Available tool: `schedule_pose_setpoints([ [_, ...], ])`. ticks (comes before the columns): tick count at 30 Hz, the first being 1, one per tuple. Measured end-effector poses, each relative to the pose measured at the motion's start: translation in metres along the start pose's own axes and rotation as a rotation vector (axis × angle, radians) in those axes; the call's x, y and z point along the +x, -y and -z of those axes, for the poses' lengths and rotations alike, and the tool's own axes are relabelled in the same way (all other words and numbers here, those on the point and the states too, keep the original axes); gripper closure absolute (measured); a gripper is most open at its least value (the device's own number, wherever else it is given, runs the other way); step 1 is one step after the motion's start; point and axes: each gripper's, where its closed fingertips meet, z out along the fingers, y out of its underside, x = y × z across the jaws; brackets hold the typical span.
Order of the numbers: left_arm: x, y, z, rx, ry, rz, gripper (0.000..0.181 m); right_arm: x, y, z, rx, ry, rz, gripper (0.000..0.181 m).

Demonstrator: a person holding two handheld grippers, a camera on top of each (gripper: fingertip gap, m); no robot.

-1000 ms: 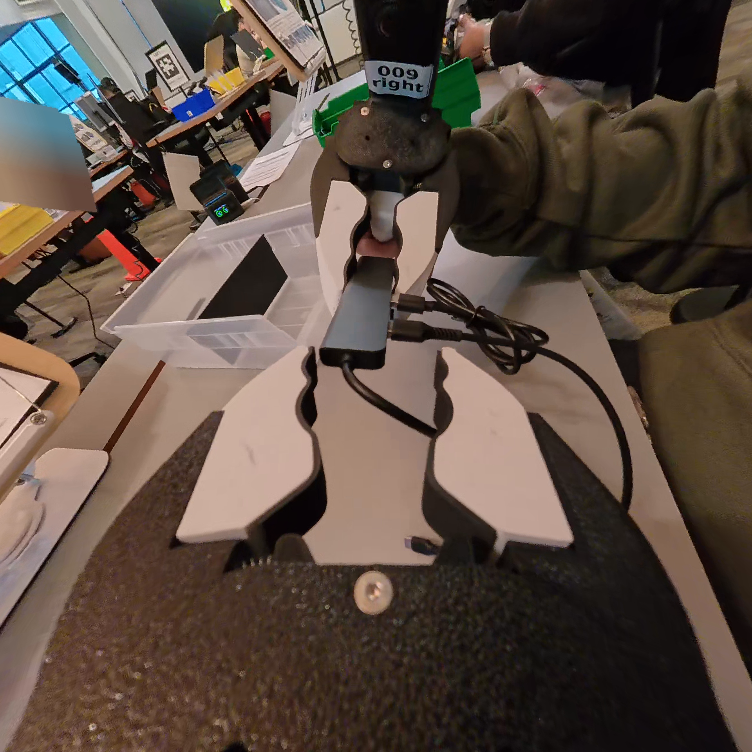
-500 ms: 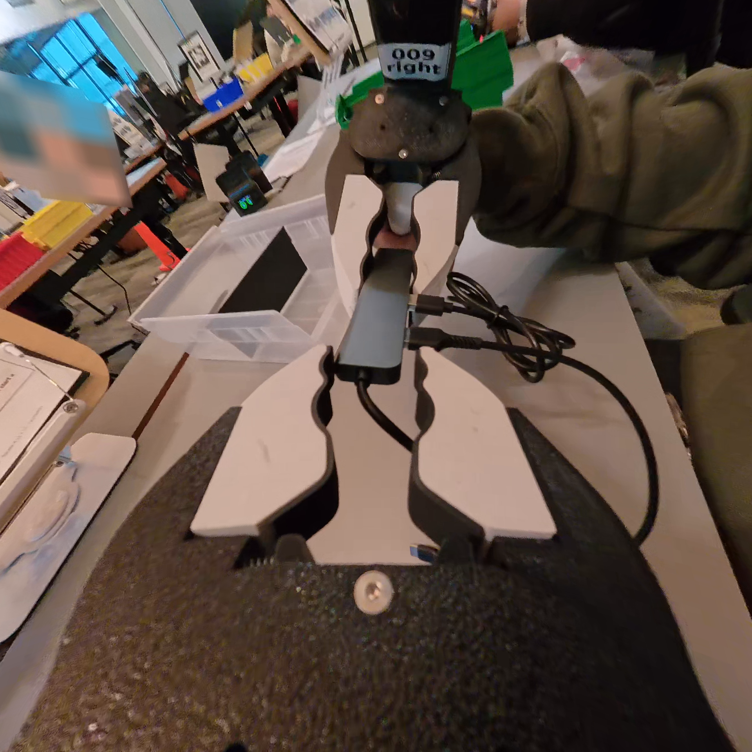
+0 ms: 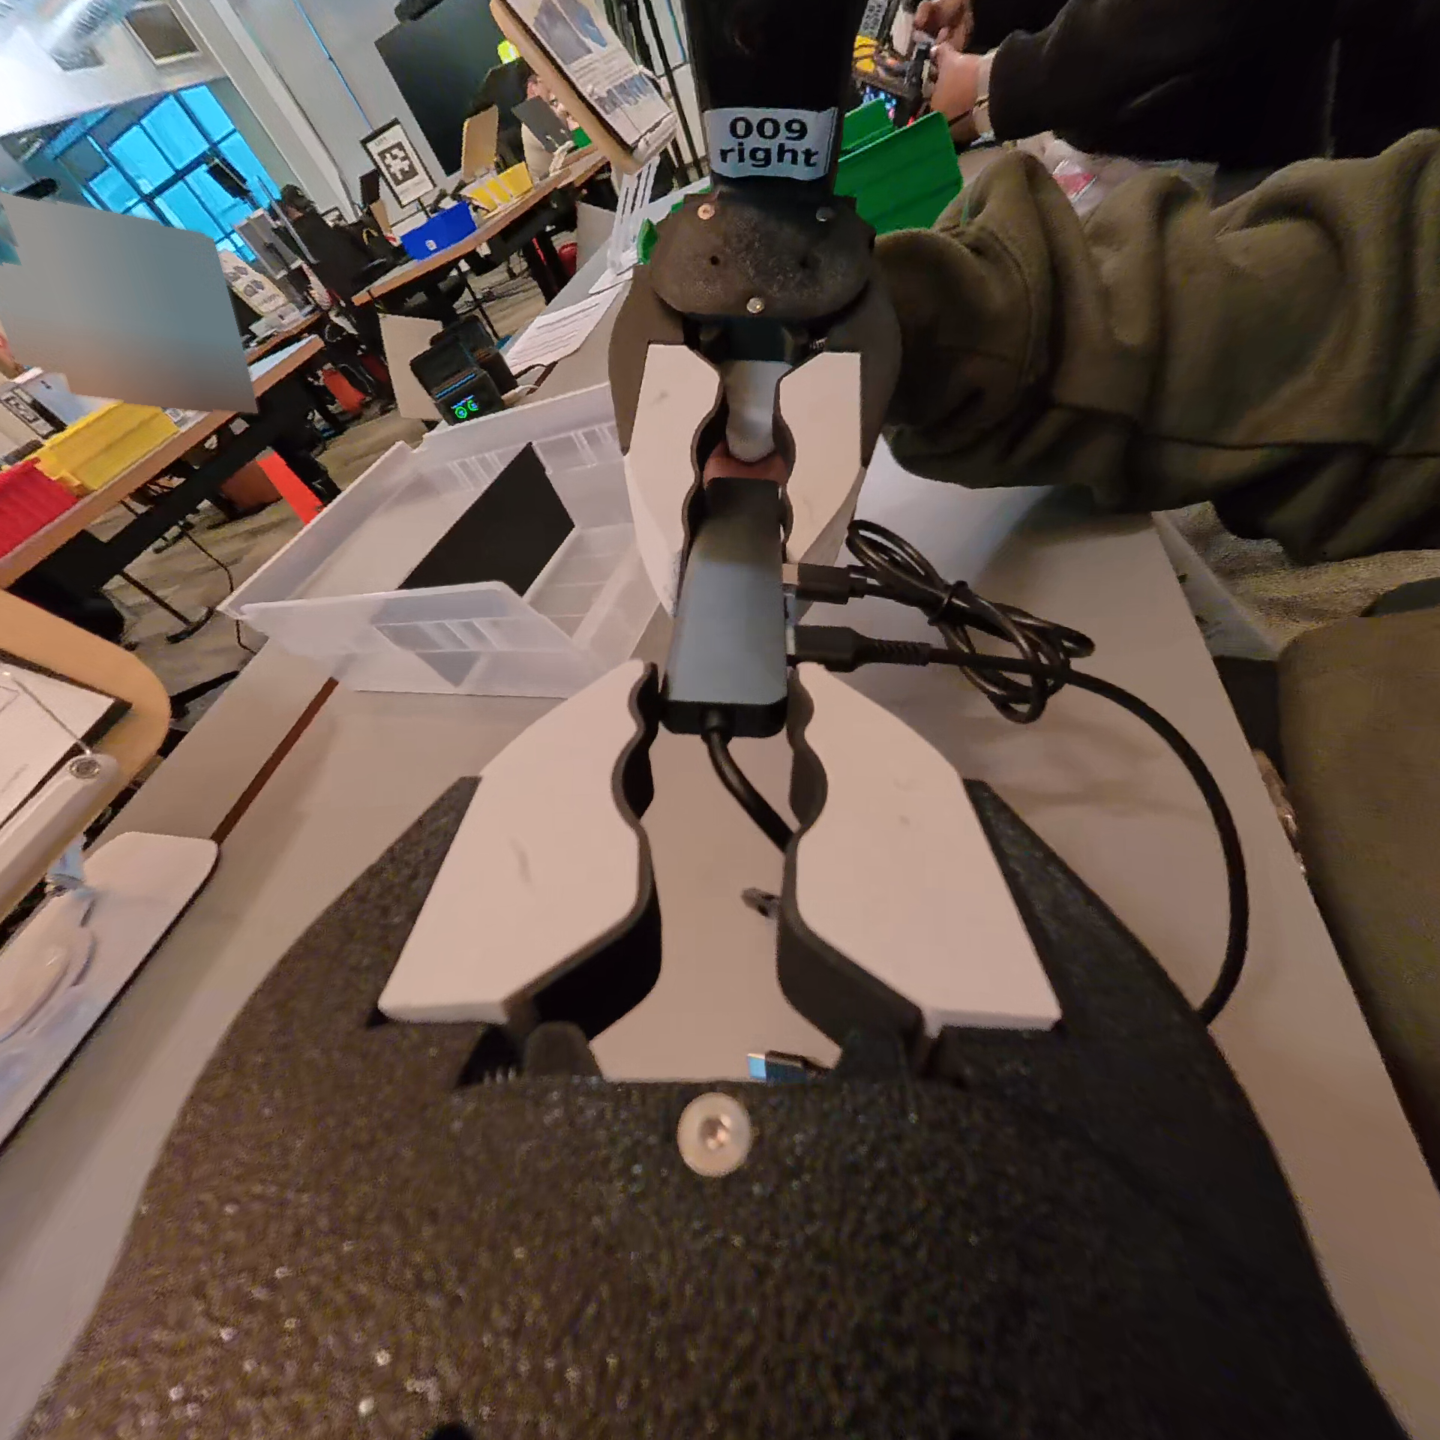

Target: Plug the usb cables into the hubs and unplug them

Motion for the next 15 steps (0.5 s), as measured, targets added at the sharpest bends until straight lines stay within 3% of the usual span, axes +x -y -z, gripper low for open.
schedule_pose_setpoints([
  [15, 0.005, -0.014, 0.012, -0.022, 0.104, 0.05, 0.151, -0.001, 0.006, -0.014, 0.001, 0.002, 0.008, 0.149],
])
